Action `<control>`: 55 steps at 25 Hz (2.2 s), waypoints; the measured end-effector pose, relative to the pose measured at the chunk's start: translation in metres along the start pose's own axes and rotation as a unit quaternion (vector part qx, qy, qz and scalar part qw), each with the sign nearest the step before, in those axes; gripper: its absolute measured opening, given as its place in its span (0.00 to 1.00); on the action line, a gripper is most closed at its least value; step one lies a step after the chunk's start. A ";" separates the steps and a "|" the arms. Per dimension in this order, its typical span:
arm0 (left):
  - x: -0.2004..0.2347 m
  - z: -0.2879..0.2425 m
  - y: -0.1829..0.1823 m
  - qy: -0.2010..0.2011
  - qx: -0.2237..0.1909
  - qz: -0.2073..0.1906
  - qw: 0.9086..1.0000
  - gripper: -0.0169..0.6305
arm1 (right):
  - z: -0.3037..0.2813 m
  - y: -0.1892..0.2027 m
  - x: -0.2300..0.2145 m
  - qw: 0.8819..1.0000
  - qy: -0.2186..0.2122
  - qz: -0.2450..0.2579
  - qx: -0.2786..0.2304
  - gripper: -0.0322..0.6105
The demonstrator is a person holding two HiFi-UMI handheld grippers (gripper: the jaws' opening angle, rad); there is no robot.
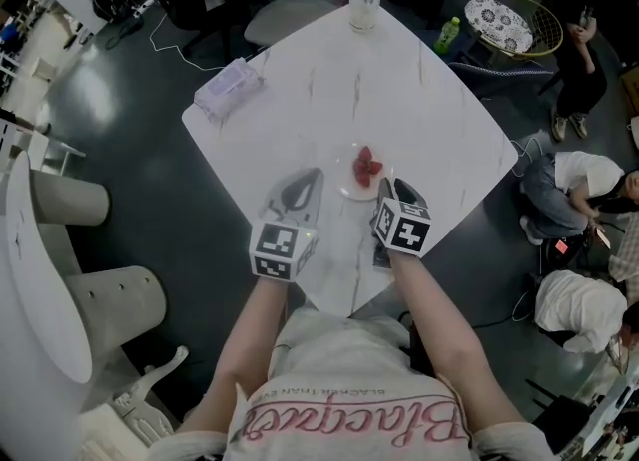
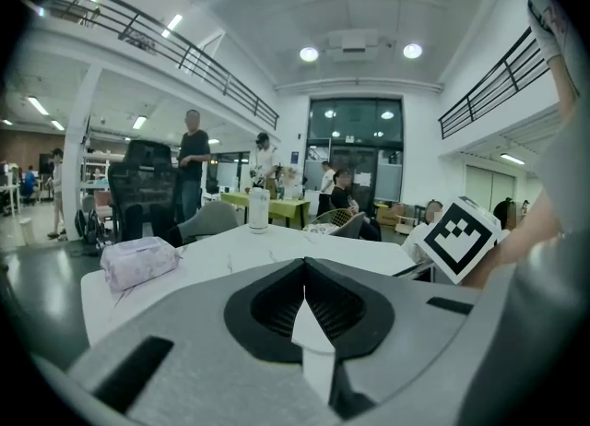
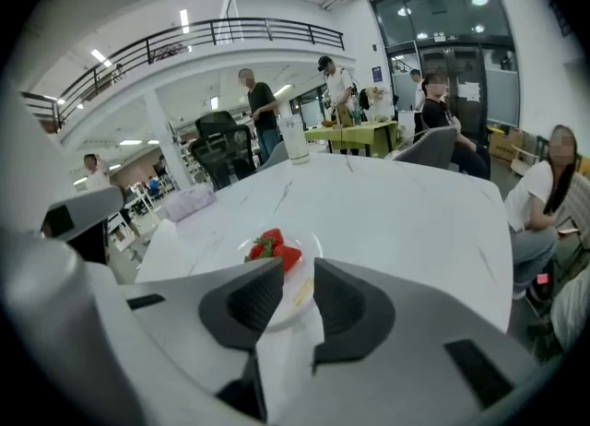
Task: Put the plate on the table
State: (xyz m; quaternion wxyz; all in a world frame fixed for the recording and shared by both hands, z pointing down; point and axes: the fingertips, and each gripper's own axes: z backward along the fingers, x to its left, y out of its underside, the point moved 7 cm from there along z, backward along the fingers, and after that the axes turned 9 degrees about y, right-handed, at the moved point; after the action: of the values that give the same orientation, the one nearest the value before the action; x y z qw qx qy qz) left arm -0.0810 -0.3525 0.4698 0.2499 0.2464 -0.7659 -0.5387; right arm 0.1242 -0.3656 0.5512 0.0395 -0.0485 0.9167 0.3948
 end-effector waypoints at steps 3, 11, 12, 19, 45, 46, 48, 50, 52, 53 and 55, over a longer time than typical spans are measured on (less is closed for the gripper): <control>-0.008 0.006 -0.009 0.006 -0.015 -0.020 1.000 0.03 | 0.023 -0.012 0.003 0.999 -0.028 -0.015 -0.032 0.14; -0.033 0.028 -0.049 0.028 -0.059 -0.061 0.996 0.03 | 0.103 -0.051 0.020 0.988 -0.099 -0.002 -0.119 0.09; -0.037 0.031 -0.055 0.031 -0.065 -0.069 0.995 0.03 | 0.114 -0.055 0.023 0.985 -0.106 0.004 -0.134 0.09; -0.066 0.057 -0.100 0.045 -0.120 -0.112 0.985 0.03 | 0.189 -0.085 0.041 0.955 -0.142 0.075 -0.251 0.08; -0.105 0.081 -0.140 0.066 -0.179 -0.117 0.974 0.03 | 0.256 -0.099 0.057 0.904 -0.158 0.151 -0.369 0.08; -0.105 0.081 -0.140 0.067 -0.180 -0.118 0.974 0.03 | 0.256 -0.099 0.057 0.903 -0.159 0.152 -0.369 0.08; -0.105 0.081 -0.140 0.066 -0.181 -0.118 0.974 0.03 | 0.255 -0.099 0.058 0.903 -0.160 0.152 -0.369 0.08; -0.105 0.081 -0.140 0.066 -0.182 -0.118 0.974 0.03 | 0.255 -0.098 0.058 0.903 -0.161 0.154 -0.368 0.08; -0.106 0.081 -0.141 0.066 -0.182 -0.120 0.974 0.03 | 0.255 -0.098 0.058 0.903 -0.160 0.152 -0.368 0.08; -0.107 0.081 -0.141 0.067 -0.183 -0.122 0.973 0.03 | 0.256 -0.098 0.057 0.903 -0.160 0.151 -0.368 0.08; -0.109 0.080 -0.142 0.068 -0.184 -0.124 0.973 0.03 | 0.257 -0.098 0.056 0.903 -0.160 0.151 -0.369 0.08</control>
State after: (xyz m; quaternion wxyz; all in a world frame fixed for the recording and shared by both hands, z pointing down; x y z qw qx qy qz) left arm -0.0358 -0.2680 0.2986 0.2733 0.3252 -0.5986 -0.6792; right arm 0.0892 -0.2488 0.2986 0.1045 0.1427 0.6832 0.7085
